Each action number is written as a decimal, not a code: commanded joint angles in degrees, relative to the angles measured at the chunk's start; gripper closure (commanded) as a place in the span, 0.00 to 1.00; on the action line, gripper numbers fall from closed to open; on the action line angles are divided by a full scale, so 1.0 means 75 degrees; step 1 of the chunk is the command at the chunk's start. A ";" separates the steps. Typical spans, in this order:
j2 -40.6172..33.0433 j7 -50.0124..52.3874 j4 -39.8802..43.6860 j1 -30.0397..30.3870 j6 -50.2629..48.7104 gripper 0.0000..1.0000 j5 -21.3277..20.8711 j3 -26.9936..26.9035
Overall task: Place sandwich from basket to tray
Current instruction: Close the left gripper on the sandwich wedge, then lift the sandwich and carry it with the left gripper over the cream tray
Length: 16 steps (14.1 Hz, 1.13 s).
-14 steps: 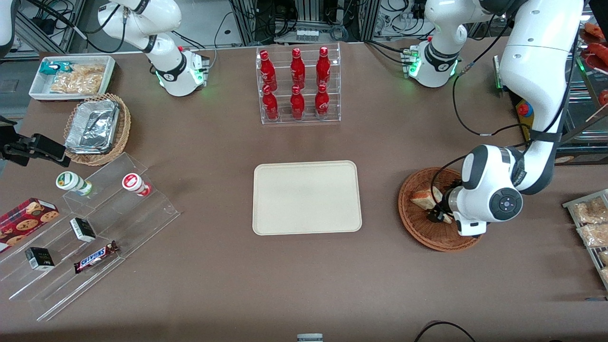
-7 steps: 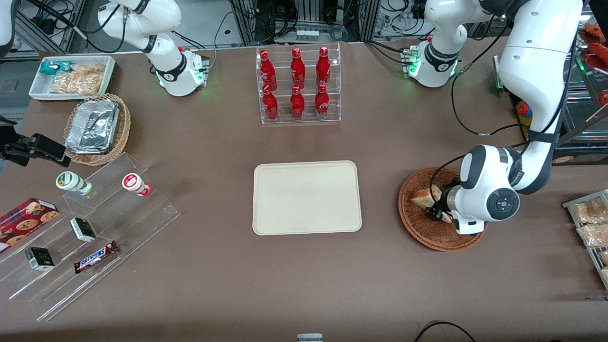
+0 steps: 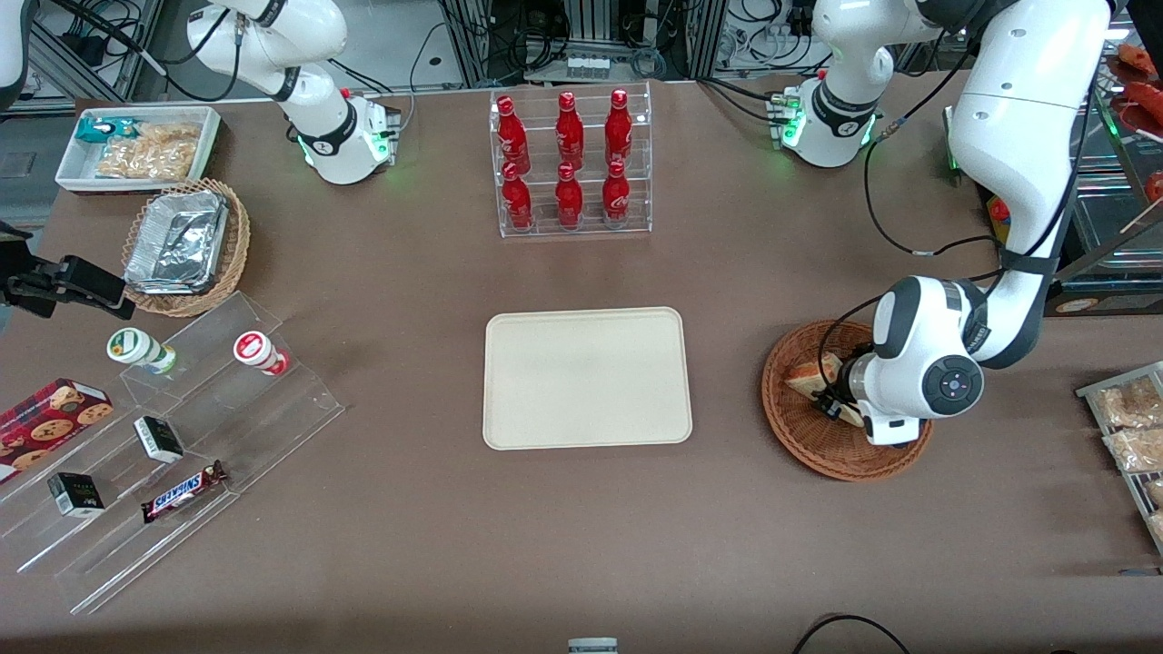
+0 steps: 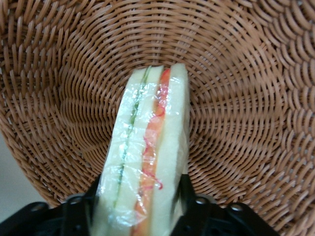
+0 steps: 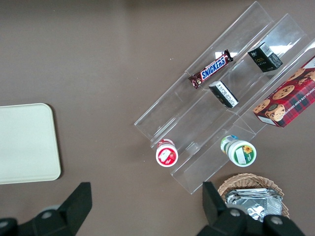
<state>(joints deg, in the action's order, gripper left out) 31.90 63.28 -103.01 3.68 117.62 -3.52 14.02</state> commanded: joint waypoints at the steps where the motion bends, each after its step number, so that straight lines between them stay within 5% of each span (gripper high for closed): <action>1: -0.0199 -0.0057 0.0070 -0.0034 -0.0002 0.89 0.0013 0.0018; 6: -0.0679 -0.1088 0.0514 -0.0197 -0.0597 0.89 0.0013 0.0088; 16: -0.0271 -0.1615 0.2261 -0.2668 -0.1374 0.87 0.0048 0.0088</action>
<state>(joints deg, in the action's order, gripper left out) 27.47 53.69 -88.92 -12.29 108.14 -3.52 15.54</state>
